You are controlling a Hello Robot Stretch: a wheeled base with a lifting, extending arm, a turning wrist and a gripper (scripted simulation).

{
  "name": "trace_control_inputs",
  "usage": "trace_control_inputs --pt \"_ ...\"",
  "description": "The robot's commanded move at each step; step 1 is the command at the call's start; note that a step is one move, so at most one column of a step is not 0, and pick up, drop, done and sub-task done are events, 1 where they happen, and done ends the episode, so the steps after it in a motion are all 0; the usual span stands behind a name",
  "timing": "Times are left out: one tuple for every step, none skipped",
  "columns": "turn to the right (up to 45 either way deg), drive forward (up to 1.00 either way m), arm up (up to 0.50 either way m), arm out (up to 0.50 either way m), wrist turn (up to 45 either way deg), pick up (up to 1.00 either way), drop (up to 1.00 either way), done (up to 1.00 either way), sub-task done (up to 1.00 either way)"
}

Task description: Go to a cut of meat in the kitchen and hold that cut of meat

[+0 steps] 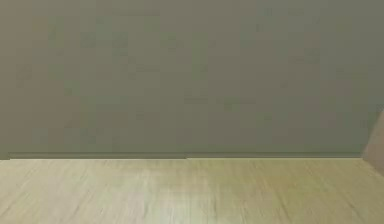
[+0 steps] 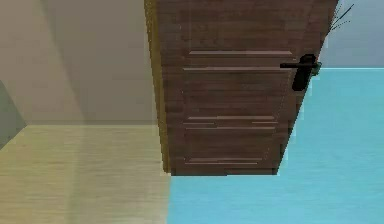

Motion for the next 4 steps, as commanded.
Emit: trace_control_inputs --pt "0.0 0.4 0.0 0.0 0.0 0.0 0.0 0.0 0.0" --pt "-42.0 0.0 0.0 0.0 0.0 0.0 0.0 0.0 0.0" --pt "0.0 0.45 0.0 0.0 0.0 0.0 0.0 0.0 0.0" --pt "-45.0 0.0 0.0 0.0 0.0 0.0 0.0 0.0 0.0"
